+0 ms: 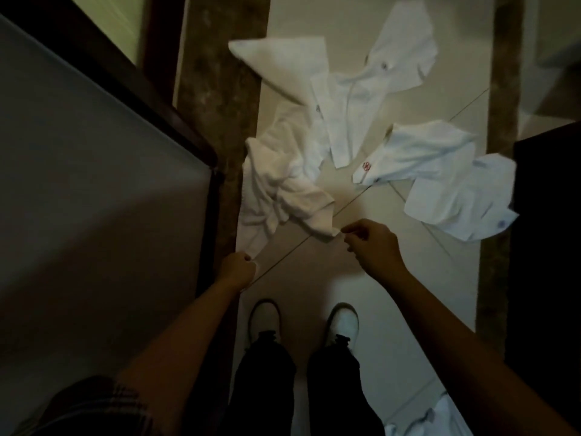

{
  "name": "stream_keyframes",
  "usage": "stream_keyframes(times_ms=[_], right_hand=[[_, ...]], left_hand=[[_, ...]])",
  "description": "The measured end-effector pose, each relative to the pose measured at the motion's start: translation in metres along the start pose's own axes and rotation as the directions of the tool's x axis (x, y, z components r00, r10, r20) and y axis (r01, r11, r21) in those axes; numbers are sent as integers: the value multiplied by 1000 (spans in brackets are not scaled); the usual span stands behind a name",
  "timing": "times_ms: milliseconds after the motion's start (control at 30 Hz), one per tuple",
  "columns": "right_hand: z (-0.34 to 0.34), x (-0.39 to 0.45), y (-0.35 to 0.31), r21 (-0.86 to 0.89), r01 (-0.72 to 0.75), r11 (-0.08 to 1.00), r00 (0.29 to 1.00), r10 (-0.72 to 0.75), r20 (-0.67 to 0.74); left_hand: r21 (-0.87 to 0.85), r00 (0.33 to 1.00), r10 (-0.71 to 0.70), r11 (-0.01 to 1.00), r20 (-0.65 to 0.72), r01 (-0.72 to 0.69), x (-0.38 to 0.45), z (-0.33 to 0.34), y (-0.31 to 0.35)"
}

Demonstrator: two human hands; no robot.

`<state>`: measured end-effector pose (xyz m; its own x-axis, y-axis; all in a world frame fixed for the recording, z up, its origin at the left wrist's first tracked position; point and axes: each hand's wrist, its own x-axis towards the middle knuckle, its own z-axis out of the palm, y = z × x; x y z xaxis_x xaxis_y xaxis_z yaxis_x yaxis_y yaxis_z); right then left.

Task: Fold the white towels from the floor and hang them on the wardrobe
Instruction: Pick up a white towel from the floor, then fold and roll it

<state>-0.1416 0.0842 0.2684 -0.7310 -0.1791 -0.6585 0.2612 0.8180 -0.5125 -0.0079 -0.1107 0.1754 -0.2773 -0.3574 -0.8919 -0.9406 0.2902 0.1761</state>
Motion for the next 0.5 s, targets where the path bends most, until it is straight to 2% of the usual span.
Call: stream_keyframes(times_ms=[133, 267, 400, 500], right_hand=[[54, 48, 40, 59, 1, 998, 1000, -2, 22], [99, 83, 76, 96, 24, 995, 998, -29, 57], [132, 105, 101, 147, 31, 989, 994, -45, 95], [149, 117, 108, 195, 2, 981, 991, -28, 132]], left_hand=[[-128, 992, -113, 986, -63, 104, 74, 33, -24], [-285, 957, -279, 926, -78, 247, 140, 62, -48], [-410, 941, -329, 871, -80, 270, 180, 89, -60], [-468, 916, -378, 839, -134, 277, 197, 103, -70]])
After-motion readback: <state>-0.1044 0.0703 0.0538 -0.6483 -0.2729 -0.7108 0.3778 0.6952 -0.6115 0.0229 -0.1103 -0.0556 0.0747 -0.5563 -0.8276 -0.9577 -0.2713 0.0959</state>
